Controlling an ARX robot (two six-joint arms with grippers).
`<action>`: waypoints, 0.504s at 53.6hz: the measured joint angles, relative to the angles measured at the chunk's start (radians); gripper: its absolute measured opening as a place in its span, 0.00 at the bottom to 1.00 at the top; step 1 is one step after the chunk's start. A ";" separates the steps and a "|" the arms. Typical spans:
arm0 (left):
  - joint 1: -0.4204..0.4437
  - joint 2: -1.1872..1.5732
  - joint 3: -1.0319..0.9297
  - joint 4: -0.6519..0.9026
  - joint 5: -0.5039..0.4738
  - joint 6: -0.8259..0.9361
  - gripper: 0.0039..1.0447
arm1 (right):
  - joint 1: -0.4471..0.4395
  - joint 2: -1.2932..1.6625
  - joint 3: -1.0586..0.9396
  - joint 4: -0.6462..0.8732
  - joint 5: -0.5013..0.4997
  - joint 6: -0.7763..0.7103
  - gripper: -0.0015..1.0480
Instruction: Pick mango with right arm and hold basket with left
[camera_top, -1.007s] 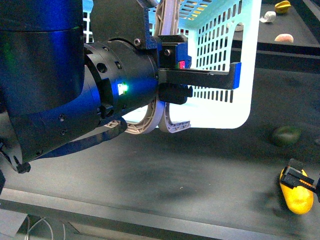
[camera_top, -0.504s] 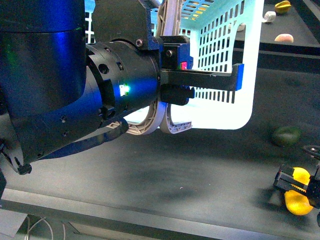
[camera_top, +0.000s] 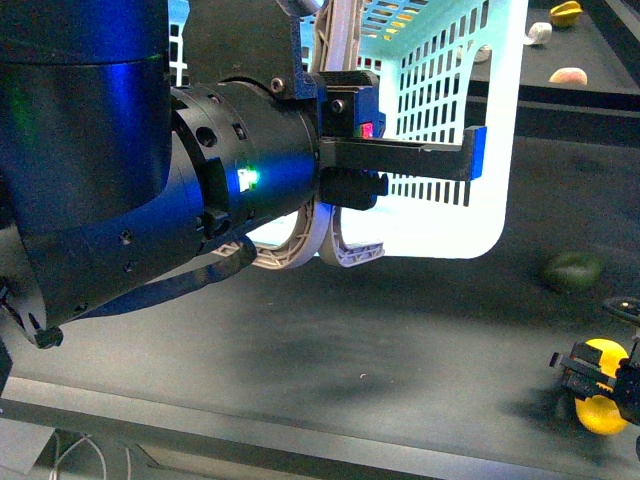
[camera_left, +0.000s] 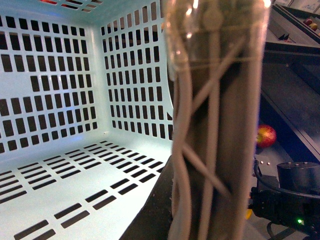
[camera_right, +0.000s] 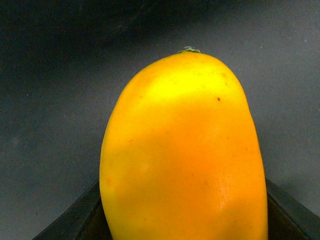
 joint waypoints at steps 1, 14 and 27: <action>0.000 0.000 0.000 0.000 0.000 0.000 0.05 | 0.000 -0.006 -0.006 0.002 -0.003 0.001 0.59; 0.000 0.000 0.000 0.000 0.000 0.000 0.05 | 0.006 -0.204 -0.130 0.029 -0.072 0.028 0.59; 0.000 0.000 0.000 0.000 0.000 -0.001 0.05 | 0.045 -0.533 -0.249 -0.016 -0.167 0.066 0.59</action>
